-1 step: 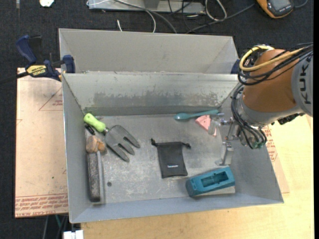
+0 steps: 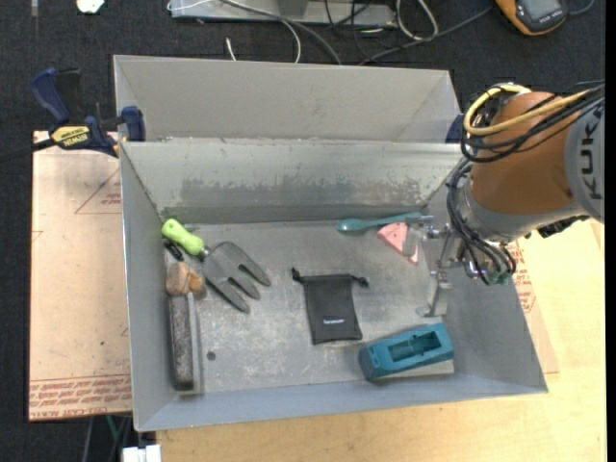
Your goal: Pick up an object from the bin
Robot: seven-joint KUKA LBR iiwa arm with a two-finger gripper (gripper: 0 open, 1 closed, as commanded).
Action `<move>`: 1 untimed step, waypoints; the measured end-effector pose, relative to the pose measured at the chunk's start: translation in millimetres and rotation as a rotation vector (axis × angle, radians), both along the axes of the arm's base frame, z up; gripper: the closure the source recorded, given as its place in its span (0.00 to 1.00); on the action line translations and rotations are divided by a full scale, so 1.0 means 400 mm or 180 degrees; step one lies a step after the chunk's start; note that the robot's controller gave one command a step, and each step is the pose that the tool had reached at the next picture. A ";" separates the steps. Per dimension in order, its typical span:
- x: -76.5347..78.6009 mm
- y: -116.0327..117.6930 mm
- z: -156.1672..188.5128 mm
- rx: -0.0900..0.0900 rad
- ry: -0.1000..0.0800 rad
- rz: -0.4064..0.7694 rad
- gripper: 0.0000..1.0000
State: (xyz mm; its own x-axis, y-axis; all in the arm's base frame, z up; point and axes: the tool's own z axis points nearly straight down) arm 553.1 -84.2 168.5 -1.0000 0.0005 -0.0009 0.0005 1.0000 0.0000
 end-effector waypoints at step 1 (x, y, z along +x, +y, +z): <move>-0.037 -0.019 -0.071 0.0000 -0.0010 0.0196 0.00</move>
Offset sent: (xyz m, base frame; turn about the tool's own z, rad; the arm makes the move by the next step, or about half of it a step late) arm -0.0299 -0.0226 -0.0574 -0.0622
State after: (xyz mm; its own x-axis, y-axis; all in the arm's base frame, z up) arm 538.4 -92.0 140.2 -0.9981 -0.0611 -0.0042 -0.0611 0.9981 -0.0001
